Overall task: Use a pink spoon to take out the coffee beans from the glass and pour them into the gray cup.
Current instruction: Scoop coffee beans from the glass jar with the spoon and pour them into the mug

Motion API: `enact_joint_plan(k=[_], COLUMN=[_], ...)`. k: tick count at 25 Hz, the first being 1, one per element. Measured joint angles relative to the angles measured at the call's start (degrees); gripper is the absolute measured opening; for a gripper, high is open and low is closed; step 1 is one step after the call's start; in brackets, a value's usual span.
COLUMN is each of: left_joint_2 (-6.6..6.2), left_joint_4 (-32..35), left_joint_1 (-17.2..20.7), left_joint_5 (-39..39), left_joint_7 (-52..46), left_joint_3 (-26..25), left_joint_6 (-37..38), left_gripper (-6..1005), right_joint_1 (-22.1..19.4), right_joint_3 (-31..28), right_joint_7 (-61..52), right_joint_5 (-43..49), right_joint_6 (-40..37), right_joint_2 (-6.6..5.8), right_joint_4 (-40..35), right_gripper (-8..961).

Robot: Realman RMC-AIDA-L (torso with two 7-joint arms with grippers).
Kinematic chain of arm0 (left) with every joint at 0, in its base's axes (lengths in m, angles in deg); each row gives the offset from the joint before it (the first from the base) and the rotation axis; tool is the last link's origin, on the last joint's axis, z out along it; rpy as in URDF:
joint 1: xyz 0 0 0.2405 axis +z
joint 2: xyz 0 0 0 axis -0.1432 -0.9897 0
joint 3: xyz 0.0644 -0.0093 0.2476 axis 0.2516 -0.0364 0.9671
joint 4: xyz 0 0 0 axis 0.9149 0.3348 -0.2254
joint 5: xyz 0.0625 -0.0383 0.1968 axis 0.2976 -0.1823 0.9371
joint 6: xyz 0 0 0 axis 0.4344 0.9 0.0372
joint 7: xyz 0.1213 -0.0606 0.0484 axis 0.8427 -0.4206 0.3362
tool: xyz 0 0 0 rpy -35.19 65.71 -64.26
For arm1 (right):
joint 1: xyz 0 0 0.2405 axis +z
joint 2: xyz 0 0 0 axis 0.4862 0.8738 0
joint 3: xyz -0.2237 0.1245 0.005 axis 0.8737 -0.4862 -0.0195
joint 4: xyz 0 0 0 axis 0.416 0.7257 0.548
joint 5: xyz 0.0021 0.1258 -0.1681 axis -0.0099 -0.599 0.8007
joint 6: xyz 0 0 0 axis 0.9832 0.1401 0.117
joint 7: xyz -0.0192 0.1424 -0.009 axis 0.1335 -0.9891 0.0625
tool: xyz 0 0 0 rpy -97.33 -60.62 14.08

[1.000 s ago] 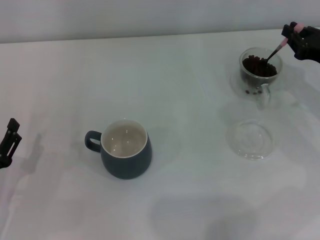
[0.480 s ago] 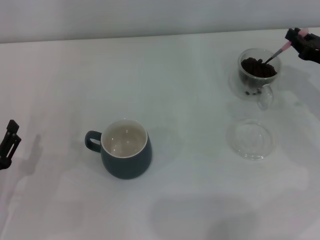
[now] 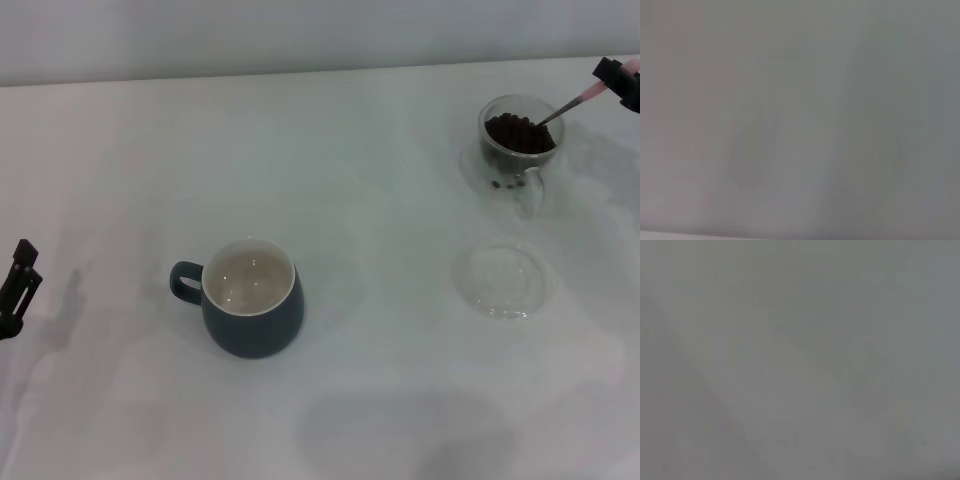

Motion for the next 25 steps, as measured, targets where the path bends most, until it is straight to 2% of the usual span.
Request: enact_joint_plan(k=[10,25], left_joint_2=[0.00,-0.09], left_joint_4=[0.00,-0.01], left_joint_1=[0.04,0.12], left_joint_5=[0.00,0.00], left_joint_7=[0.00,0.00], left_joint_3=[0.00,0.00], left_joint_6=[-0.19,-0.29], left_gripper=[756,757], right_joint_1=[-0.44,-1.25], right_joint_3=[-0.01,-0.19], right_joint_7=[-10.87,-22.96], right_joint_5=[0.18,-1.23], right_joint_6=[-0.96,-0.69], right_joint_2=[-0.89,-0.53], right_joint_4=[0.47,0.01], right_gripper=[150,150])
